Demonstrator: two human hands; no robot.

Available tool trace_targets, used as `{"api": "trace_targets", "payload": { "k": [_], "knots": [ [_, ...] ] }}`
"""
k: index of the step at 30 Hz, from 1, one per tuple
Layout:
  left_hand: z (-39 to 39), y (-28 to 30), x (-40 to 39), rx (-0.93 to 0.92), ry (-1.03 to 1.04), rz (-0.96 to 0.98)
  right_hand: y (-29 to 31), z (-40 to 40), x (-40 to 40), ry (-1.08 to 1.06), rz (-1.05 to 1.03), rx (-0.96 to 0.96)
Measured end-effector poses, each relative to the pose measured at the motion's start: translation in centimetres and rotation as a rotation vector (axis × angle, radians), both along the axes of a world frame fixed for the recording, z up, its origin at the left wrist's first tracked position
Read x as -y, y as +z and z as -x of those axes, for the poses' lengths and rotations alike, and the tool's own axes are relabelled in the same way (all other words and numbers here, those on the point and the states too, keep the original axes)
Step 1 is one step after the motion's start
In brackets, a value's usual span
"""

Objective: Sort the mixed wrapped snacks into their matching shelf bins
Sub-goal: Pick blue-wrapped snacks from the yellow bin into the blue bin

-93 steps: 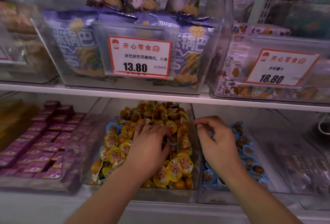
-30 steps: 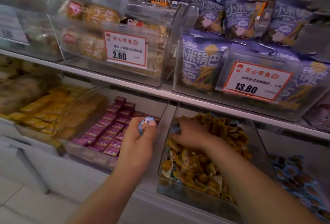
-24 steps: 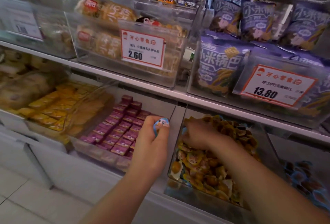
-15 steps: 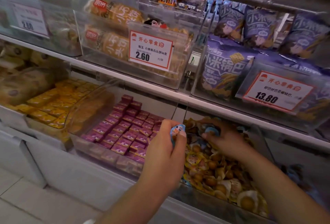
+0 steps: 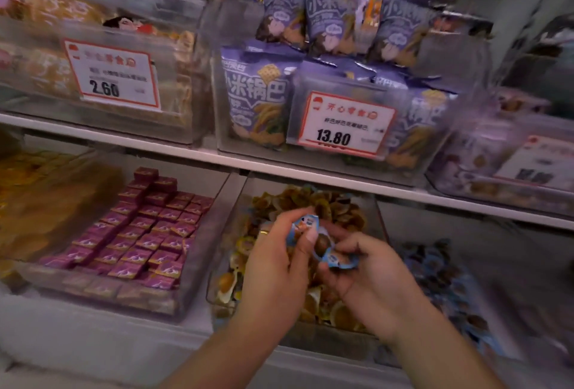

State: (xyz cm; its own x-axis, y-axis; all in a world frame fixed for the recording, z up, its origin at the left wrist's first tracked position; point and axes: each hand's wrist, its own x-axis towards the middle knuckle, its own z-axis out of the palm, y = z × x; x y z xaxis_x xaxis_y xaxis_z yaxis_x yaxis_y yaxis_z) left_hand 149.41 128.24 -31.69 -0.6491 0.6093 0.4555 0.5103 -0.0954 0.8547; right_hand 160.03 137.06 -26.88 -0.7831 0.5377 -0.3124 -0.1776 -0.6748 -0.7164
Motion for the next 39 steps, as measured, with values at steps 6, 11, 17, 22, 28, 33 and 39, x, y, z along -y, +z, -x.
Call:
{"api": "trace_targets", "payload": {
  "k": [6,11,17,22,28,33,39],
  "knots": [
    [-3.3,0.0,-3.1,-0.281,-0.235,0.147,0.0,-3.2,-1.1,-0.068,-0.405,0.197],
    [-3.3,-1.3,-3.8,-0.309,-0.374,0.200,0.4,-7.9,-5.8,-0.286,-0.484,0.249],
    [-2.0,-2.3,-4.4,-0.380,-0.272,0.233,-1.7,-15.3,-12.9,-0.313,-0.691,0.691],
    [-2.3,-1.2,-3.6,-0.360,-0.239,0.156,-3.6,-17.4,-14.9,-0.383,-0.938,0.873],
    [1.8,1.7,1.2,-0.482,0.060,0.034,-1.5,-10.9,-9.9,-0.584,-1.268,0.548],
    [7.0,1.8,6.2,-0.453,0.253,0.164,-1.3,-2.2,-1.4,-0.222,-1.711,0.324],
    [9.3,-0.1,9.3,-0.443,0.114,0.381,-5.9,7.3,3.6,0.443,-1.987,0.531]
  ]
}}
